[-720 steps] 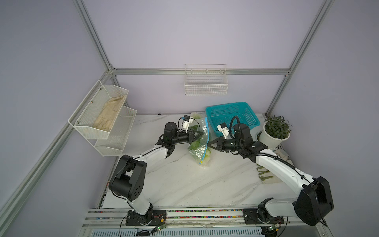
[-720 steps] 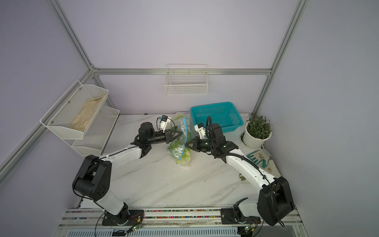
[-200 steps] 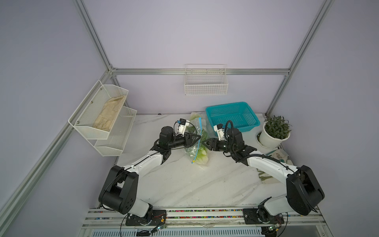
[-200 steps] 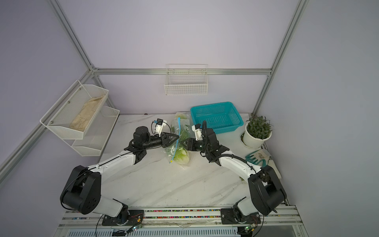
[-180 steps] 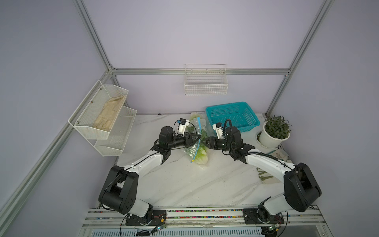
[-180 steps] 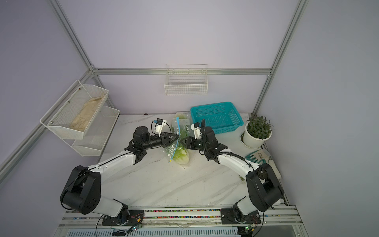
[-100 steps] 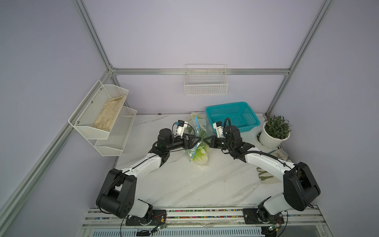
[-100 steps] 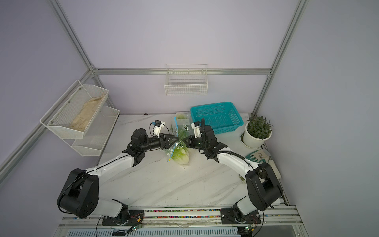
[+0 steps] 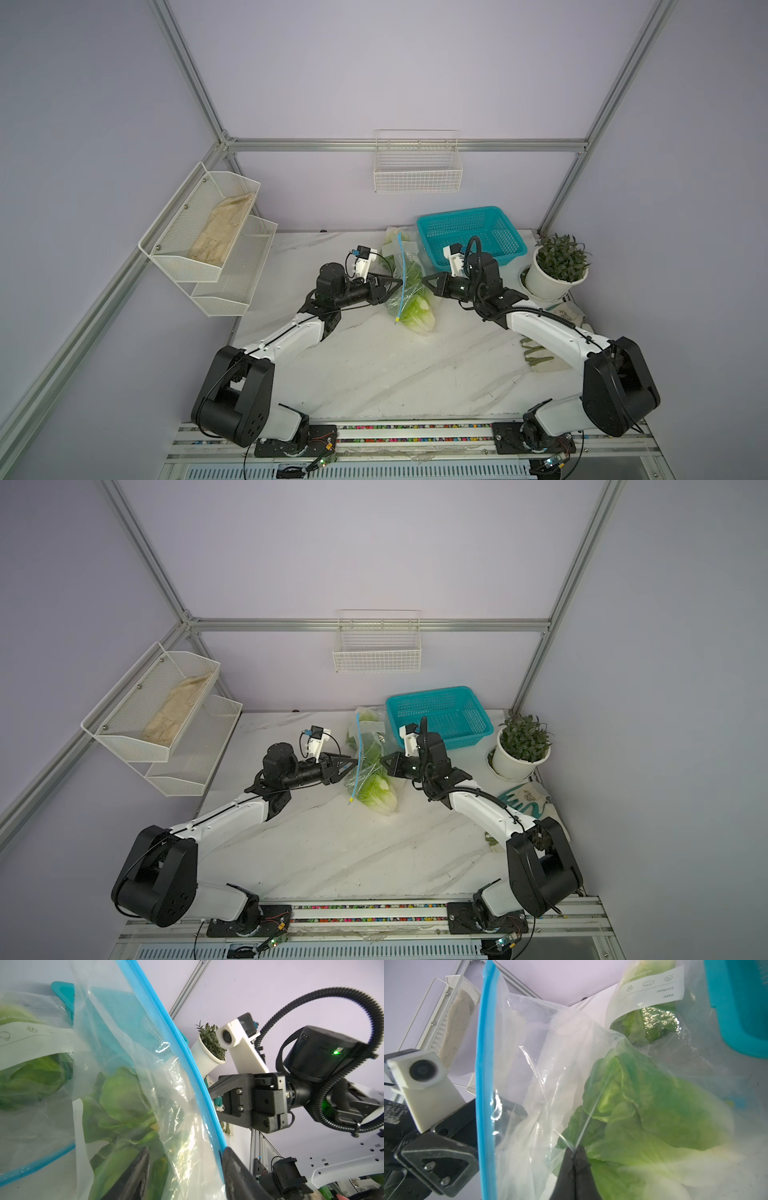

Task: Open the zip-top bag and take out the chinese cabbages
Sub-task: Open the zipper of the food storage bag at the center of the board.

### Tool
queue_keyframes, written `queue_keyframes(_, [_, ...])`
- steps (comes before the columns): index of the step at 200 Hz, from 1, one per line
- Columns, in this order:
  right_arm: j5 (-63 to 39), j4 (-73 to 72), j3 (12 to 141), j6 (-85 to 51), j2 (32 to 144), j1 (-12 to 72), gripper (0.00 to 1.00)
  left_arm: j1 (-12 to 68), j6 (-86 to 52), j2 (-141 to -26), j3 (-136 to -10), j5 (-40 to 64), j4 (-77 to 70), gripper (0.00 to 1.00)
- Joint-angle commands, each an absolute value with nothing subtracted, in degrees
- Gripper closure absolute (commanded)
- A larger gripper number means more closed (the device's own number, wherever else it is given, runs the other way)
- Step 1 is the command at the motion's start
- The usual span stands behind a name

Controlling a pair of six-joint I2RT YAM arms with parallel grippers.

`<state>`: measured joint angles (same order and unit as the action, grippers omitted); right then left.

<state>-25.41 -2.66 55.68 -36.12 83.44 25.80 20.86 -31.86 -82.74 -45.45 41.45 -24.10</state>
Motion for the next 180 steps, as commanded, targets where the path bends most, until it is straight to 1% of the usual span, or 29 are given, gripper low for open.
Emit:
queue_keyframes(1, [-26.47,-3.34,55.24,-36.39,80.87,25.33,1.0,22.09,-31.19,-84.42,-46.67,42.89,-24.37,0.5])
queue_keyframes(14, [-26.7,-3.09,55.24,-36.47,80.54,25.14,1.0,22.54,-31.48,-85.69,-46.71,42.95,-25.06,0.62])
queue_keyframes(32, [-26.72,-2.73,55.03,-36.46,80.01,24.79,1.0,22.76,-32.88,-86.74,-46.64,43.39,-27.41,0.86])
queue_keyframes(45, [-26.63,-2.25,54.93,-36.47,79.47,24.49,1.0,22.76,-33.64,-86.81,-46.46,43.37,-29.13,1.0])
queue_keyframes(64, [-25.12,-0.93,54.84,-35.84,78.82,24.08,1.0,22.74,-33.6,-86.62,-46.71,43.39,-29.43,1.0])
queue_keyframes(71, [-23.95,0.1,55.01,-35.01,76.59,24.08,1.0,22.76,-33.66,-86.53,-46.75,43.58,-29.39,1.0])
queue_keyframes(74, [-23.43,0.58,55.2,-34.36,76.3,24.08,0.93,22.76,-33.66,-86.49,-46.8,43.64,-29.36,1.0])
queue_keyframes(79, [-22.51,1.27,55.35,-33.46,75.72,24.08,0.79,22.76,-33.66,-86.48,-46.79,43.68,-29.38,1.0])
queue_keyframes(82, [-21.89,1.55,55.63,-33.16,75.41,24.08,0.72,22.76,-33.66,-86.44,-46.76,43.7,-29.39,1.0])
queue_keyframes(86, [-21.64,1.93,55.93,-32.65,75.07,24.13,0.65,22.75,-33.66,-86.47,-46.85,43.89,-29.37,1.0])
queue_keyframes(92, [-21.66,2.33,56.45,-32.44,74.86,24.35,0.59,22.8,-33.64,-86.46,-46.91,44.02,-29.43,1.0])
queue_keyframes(100, [-21.97,2.59,57.2,-32.5,75.0,24.55,0.55,22.76,-33.66,-86.53,-46.99,44.09,-29.45,1.0])
queue_keyframes(138, [-20.81,6.17,62.31,-34.36,78.22,27.99,0.53,22.76,-34.25,-86.19,-46.93,44.24,-30.44,1.0])
queue_keyframes(144, [-20.37,6.87,62.84,-34.34,80.18,28.41,0.53,22.76,-34.42,-85.98,-46.86,44.25,-30.63,1.0])
queue_keyframes(180, [-17.75,10.12,65.09,-35.23,84.36,28.91,0.52,22.76,-34.58,-85.35,-46.23,44.29,-31.62,1.0])
